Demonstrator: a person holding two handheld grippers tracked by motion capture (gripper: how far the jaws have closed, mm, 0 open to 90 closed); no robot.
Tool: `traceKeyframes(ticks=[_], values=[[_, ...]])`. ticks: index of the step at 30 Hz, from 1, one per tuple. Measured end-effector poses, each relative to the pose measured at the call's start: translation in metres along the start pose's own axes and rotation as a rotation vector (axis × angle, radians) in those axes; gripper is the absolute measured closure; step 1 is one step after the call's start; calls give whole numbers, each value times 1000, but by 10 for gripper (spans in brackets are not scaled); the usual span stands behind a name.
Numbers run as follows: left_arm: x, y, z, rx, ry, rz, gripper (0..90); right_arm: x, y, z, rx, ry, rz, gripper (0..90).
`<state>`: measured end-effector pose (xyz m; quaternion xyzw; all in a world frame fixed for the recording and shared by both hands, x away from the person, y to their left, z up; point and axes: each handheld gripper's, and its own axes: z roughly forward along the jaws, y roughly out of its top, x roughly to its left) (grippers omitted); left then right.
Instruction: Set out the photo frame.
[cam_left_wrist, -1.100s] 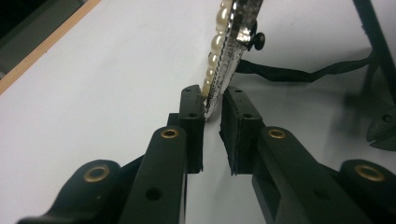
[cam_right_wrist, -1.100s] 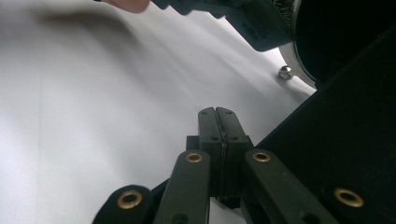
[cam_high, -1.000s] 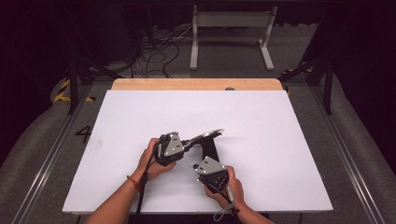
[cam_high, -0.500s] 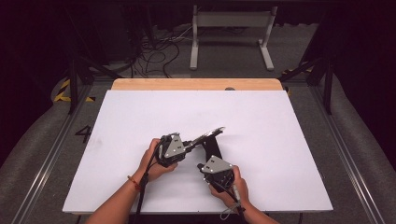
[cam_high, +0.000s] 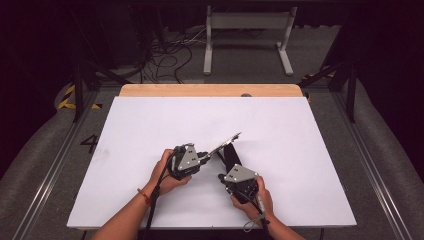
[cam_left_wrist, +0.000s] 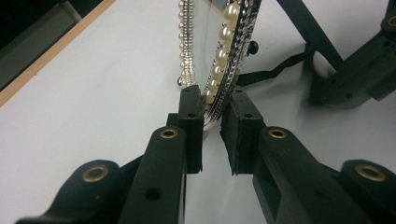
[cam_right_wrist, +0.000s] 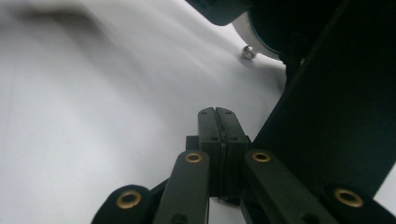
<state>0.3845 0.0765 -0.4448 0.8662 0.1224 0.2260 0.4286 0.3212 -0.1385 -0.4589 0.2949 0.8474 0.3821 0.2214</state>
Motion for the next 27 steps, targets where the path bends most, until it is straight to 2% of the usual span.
traceKeyframes(ticks=[7,11,15,18,19,21,22,23,25,27], values=[[-4,4,2,-2,5,13,788,-9,-3,-2,-7,7,24,900],[-3,4,3,-11,15,4,747,-15,-5,-4,-25,57,72,877],[-4,5,3,-20,23,2,718,-14,-3,-10,-35,45,58,867],[-5,5,3,-34,21,4,725,-15,5,-27,-77,0,34,822],[-5,6,4,-41,20,-2,725,-15,5,-27,-77,0,34,822],[-4,6,5,-45,15,-9,716,-20,7,-38,-93,-71,30,724],[-4,6,5,-45,15,-9,713,-20,7,-38,-93,-71,30,724],[-4,5,6,-45,14,-15,713,-22,6,-39,-87,-85,34,686],[-5,6,7,-44,14,-20,714,-28,2,-37,-70,-119,74,578],[-6,6,8,-37,12,-7,731,-31,0,-34,-64,-146,92,488]])
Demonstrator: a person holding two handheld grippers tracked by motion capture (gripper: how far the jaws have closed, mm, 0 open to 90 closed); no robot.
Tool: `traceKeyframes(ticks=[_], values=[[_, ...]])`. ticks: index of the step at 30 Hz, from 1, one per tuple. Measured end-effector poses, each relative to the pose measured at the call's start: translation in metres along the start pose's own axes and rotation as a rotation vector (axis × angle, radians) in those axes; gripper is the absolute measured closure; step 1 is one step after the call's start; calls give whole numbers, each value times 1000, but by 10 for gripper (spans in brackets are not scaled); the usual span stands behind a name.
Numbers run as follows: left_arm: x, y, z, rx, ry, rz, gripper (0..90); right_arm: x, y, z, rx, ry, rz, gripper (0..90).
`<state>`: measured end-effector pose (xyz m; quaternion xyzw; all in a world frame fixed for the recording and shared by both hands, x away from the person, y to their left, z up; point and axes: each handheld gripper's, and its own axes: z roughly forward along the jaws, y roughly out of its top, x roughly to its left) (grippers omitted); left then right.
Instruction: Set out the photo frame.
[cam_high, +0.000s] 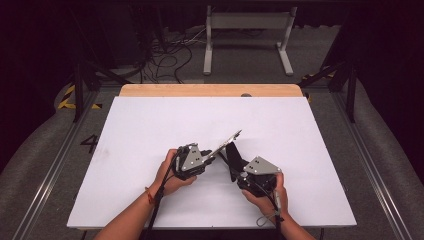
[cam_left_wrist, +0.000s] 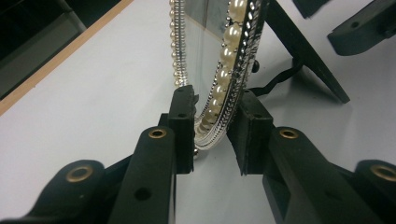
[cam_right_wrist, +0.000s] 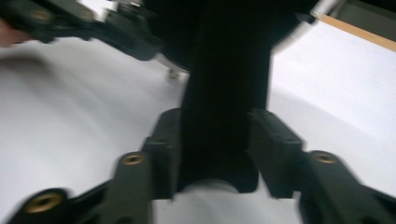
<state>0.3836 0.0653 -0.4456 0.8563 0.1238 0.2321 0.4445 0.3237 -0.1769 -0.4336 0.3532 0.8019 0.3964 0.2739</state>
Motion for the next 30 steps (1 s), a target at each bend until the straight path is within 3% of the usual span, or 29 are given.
traceKeyframes(ticks=[5,9,12,14,17,22,25,30], values=[[-2,1,1,14,15,36,790,0,0,1,-29,-21,17,483],[-2,2,0,25,18,44,794,6,0,-4,-68,46,-10,755],[-2,3,0,30,17,46,796,9,1,-3,-63,118,-14,886],[-3,3,-1,33,15,49,796,11,-1,1,-48,163,-14,900],[-4,4,-2,40,12,59,798,15,-3,8,-9,186,-27,900],[-5,5,-3,47,9,70,800,17,-7,18,35,177,-27,900],[-8,6,-5,59,11,77,800,23,-8,21,58,146,-33,900],[-10,7,-9,73,10,86,801,25,-7,20,61,126,-32,900]])
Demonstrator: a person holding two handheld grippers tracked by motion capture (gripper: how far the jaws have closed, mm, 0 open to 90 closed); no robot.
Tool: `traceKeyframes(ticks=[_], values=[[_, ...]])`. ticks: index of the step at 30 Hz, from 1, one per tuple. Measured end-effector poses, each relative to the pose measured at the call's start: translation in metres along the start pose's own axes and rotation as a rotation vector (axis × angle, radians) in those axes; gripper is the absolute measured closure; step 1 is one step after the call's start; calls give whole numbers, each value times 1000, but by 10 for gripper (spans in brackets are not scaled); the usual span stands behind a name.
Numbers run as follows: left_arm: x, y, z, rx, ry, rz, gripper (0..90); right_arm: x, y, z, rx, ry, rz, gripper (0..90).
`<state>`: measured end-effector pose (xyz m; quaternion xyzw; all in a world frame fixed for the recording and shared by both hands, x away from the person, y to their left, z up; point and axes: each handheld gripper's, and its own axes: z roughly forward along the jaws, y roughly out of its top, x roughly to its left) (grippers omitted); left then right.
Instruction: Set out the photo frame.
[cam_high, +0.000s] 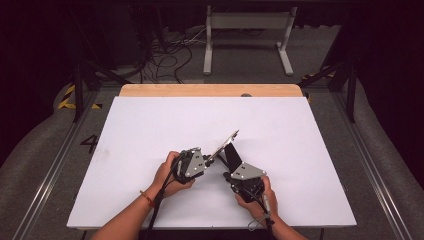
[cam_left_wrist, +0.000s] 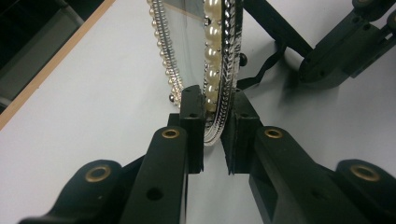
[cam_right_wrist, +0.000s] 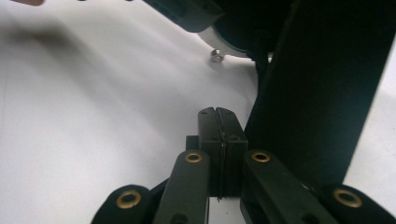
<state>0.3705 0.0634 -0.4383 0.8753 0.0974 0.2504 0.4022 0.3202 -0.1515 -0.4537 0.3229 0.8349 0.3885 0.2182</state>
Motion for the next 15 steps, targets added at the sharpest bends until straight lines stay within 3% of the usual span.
traceKeyframes(ticks=[3,9,15], values=[[-4,1,-2,16,16,0,798,-1,0,-1,4,1,0,900],[-8,1,1,-3,42,-14,794,-4,2,-2,32,-4,-4,900],[-9,1,3,-20,43,-35,777,-16,0,-8,40,-8,16,900]])
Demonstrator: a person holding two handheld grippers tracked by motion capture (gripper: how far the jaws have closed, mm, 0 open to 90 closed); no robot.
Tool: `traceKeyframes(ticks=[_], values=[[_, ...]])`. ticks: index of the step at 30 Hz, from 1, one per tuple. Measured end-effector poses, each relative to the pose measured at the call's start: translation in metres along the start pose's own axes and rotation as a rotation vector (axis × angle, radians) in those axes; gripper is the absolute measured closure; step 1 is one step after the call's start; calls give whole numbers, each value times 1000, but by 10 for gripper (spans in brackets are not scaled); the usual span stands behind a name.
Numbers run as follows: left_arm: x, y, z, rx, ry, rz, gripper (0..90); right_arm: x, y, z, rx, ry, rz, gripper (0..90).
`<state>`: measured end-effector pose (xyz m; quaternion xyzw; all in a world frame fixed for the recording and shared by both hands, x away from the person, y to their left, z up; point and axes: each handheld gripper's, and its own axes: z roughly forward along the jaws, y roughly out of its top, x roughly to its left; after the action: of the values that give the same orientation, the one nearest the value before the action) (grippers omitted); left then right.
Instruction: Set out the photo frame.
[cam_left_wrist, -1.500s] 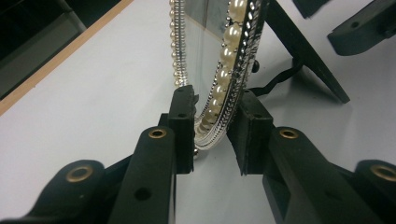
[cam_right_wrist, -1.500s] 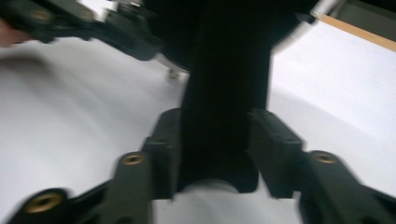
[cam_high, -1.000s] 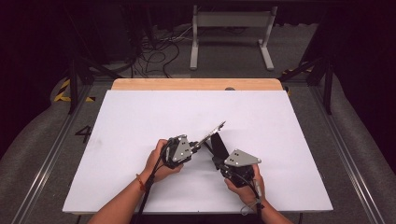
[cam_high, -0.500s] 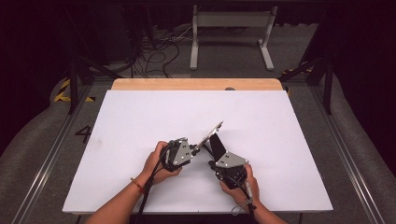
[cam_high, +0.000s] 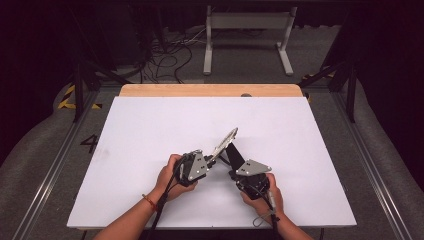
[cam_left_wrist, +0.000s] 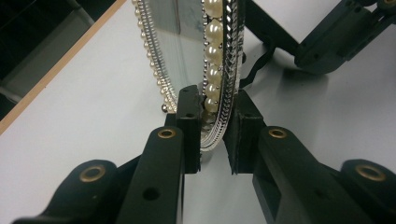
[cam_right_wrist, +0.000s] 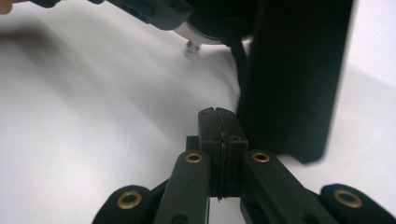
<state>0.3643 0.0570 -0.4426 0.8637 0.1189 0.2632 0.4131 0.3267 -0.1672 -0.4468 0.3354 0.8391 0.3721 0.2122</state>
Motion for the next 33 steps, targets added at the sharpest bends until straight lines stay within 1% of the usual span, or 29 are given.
traceKeyframes(ticks=[2,4,6,7,8,9,11,12,13,14,15,16,18,19,20,23,24,25,27,29,33], values=[[1,-1,1,-8,-4,-7,772,-5,-1,-2,-3,-1,6,900],[1,-1,1,-12,-5,-12,767,-7,-1,-3,-5,1,4,900],[1,-2,3,-13,-3,-18,754,-7,-1,-3,-4,-7,3,900],[1,-3,4,-10,4,-23,729,-7,-1,-2,-7,-10,-4,900],[1,-4,5,-3,-1,-31,683,-7,-1,-3,-13,2,1,900],[2,-5,6,2,-12,-35,680,-7,-1,-3,-29,24,3,900],[1,-6,9,29,-7,-31,678,-7,-1,-3,-26,29,2,900],[2,-7,11,34,-6,-17,684,-7,-1,-2,-26,37,5,900],[3,-9,13,33,-9,-22,685,-7,-2,0,-26,42,10,900],[4,-10,14,33,-13,-31,705,-6,-3,2,-19,46,8,900],[4,-10,14,35,-8,-31,725,-5,-3,4,-14,53,8,900],[4,-10,14,31,-7,-21,728,-5,-4,6,-9,54,6,900],[2,-9,13,44,7,3,740,-4,-5,8,0,38,-1,900],[2,-9,12,46,13,18,745,-5,-5,8,2,37,4,900],[1,-8,12,44,11,21,749,-5,-5,9,4,36,10,900],[1,-7,11,49,14,45,757,-5,-5,8,10,24,13,900],[0,-7,11,52,14,45,758,-5,-5,8,13,23,15,900],[0,-6,11,50,15,57,759,-6,-5,8,13,26,20,900],[-1,-6,10,51,8,68,758,-6,-5,8,14,25,21,900],[-2,-5,9,53,7,63,755,-8,-5,8,19,27,22,900],[-6,-4,7,47,5,82,753,-12,-6,7,26,28,24,900]])
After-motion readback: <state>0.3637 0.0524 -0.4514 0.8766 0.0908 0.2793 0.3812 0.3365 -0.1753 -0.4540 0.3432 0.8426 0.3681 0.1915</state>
